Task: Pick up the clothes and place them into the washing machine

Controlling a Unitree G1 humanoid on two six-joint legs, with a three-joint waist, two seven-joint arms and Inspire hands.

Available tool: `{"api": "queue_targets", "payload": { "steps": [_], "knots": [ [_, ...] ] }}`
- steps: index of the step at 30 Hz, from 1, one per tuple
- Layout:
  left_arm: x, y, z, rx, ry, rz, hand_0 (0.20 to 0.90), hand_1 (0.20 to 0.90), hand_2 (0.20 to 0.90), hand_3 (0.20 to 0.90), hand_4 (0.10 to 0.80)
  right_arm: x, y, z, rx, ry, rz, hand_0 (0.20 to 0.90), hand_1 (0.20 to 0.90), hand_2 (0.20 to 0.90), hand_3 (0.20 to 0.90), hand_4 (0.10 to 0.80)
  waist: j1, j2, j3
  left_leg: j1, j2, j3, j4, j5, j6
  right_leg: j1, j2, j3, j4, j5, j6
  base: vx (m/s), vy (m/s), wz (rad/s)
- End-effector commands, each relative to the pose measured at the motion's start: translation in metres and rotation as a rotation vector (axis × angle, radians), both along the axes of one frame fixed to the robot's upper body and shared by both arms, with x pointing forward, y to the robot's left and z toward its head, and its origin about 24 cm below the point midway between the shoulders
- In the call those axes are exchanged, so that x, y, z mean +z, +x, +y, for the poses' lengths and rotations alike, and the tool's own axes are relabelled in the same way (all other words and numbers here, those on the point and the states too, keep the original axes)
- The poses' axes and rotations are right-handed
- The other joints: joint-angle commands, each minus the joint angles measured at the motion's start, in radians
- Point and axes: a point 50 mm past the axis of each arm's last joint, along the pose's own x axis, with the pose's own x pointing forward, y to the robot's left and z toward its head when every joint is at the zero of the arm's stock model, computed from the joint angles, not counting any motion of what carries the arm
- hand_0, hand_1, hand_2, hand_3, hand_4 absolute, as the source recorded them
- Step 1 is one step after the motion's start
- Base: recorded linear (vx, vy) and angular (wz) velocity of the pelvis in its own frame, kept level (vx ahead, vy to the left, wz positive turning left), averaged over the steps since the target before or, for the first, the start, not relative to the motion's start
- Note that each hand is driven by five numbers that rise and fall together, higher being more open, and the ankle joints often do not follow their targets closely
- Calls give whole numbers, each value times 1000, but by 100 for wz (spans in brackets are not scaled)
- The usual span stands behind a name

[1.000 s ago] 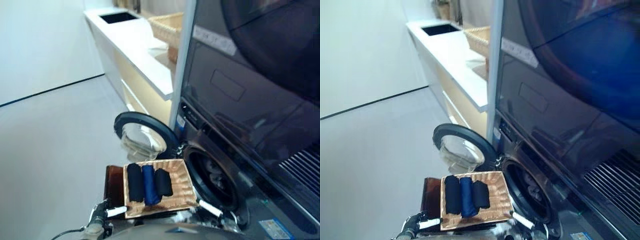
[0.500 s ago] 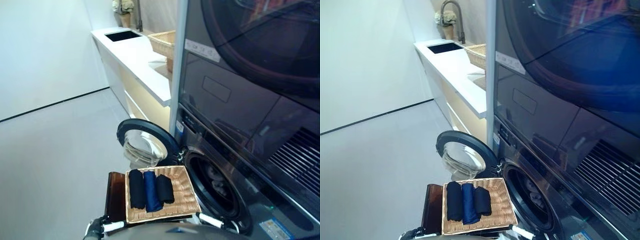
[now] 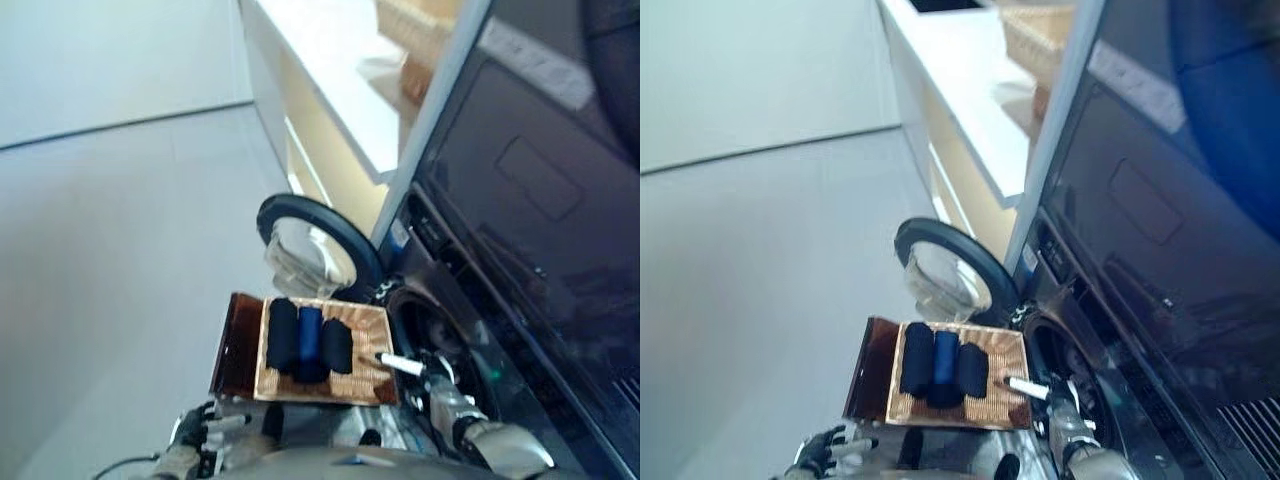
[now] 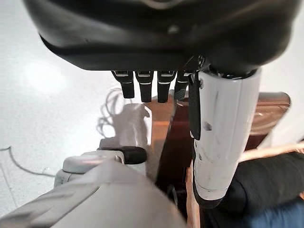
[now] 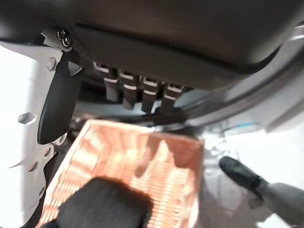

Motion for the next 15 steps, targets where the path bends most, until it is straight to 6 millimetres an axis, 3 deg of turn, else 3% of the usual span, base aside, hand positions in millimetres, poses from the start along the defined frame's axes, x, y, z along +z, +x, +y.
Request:
{"api": "queue_targets", "payload": {
  "steps": [1, 2, 5, 10, 15],
  "knots": [
    [20, 43, 15, 21, 61, -160, 900, 900, 900, 900, 800, 35, 48, -6, -12, -55, -193, 900, 900, 900, 900, 800, 23, -19, 80, -60, -29, -1, 39, -41, -43, -29, -29, 30, 106, -84, -14, -180, 35, 12],
    [26, 60, 11, 13, 53, -225, 900, 900, 900, 900, 800, 50, 67, -7, -21, -68, -257, 900, 900, 900, 900, 800, 27, -10, 131, -119, -33, 1, 89, -41, -41, -78, -37, 32, 141, -84, -20, -178, 48, 13],
    [39, 83, 6, 6, 42, -334, 900, 900, 900, 900, 800, 78, 95, -9, -32, -94, -359, 900, 900, 900, 900, 800, 43, 2, 188, -244, -46, 7, 209, -70, -37, -177, -47, 36, 219, -99, -36, -147, 63, 6],
    [61, 109, 5, 17, 16, -501, 900, 900, 900, 900, 800, 103, 115, -19, -89, -124, -440, 900, 900, 900, 900, 800, 69, 3, 209, -341, -49, 0, 254, -79, -40, -264, -53, 26, 265, -114, -44, -41, 25, 5],
    [96, 138, 8, 42, 15, -716, 900, 900, 900, 900, 800, 128, 133, -23, -152, -137, -512, 900, 900, 900, 900, 800, 100, -11, 229, -423, -49, -9, 281, -110, -52, -336, -54, 21, 306, -154, -40, 34, -18, 16]
  ]
}}
